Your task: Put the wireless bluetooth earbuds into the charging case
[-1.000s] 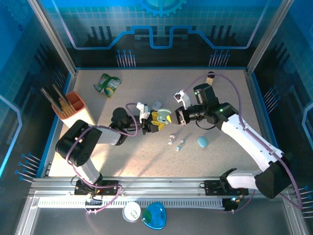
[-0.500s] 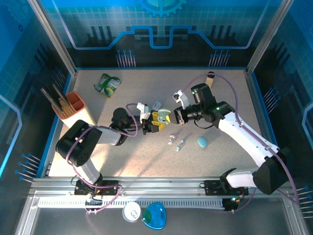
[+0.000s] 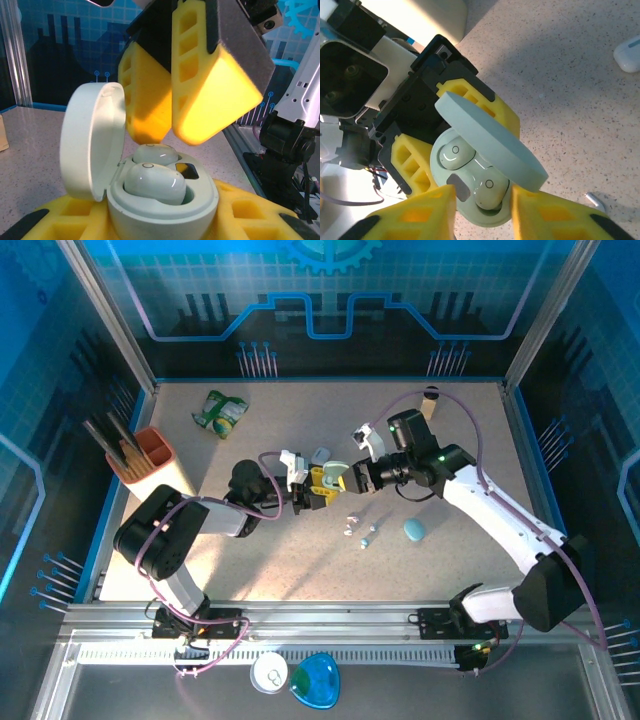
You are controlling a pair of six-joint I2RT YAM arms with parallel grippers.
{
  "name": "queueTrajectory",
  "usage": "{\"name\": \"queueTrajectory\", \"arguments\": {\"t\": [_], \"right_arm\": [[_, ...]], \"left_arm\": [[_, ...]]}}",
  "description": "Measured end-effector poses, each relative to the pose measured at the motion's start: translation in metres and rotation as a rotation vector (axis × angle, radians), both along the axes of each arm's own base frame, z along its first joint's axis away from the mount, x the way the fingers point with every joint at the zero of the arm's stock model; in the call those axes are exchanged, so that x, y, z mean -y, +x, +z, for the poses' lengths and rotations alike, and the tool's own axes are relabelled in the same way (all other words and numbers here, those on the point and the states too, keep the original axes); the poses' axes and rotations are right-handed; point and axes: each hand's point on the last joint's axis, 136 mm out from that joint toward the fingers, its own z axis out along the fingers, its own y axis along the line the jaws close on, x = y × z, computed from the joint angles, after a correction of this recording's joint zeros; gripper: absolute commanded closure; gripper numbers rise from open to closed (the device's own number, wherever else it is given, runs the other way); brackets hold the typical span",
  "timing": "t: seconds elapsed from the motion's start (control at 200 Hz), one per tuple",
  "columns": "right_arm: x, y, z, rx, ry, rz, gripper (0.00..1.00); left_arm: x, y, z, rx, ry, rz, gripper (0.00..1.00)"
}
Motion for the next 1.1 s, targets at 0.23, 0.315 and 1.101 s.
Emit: {"name": "queueTrajectory", "arguments": {"t": [0.23, 0.315, 1.101], "right_arm": [[0.011, 0.009, 0.008, 0.041, 0.006, -0.059, 0.4], [0.016, 0.009, 0.02, 0.078, 0.042, -0.076, 0.34], [0.003, 0.0, 0.024, -0.028, 0.269, 0.009, 0.3]], "left_arm": [[0.0, 0.0, 0.002, 0.011, -0.006, 0.003, 0.66], [0.0, 0.0, 0.002, 0.011, -0.006, 0.003, 0.66], [-0.001, 0.013, 0.004, -0.005, -0.02, 0.082, 0.66]]}}
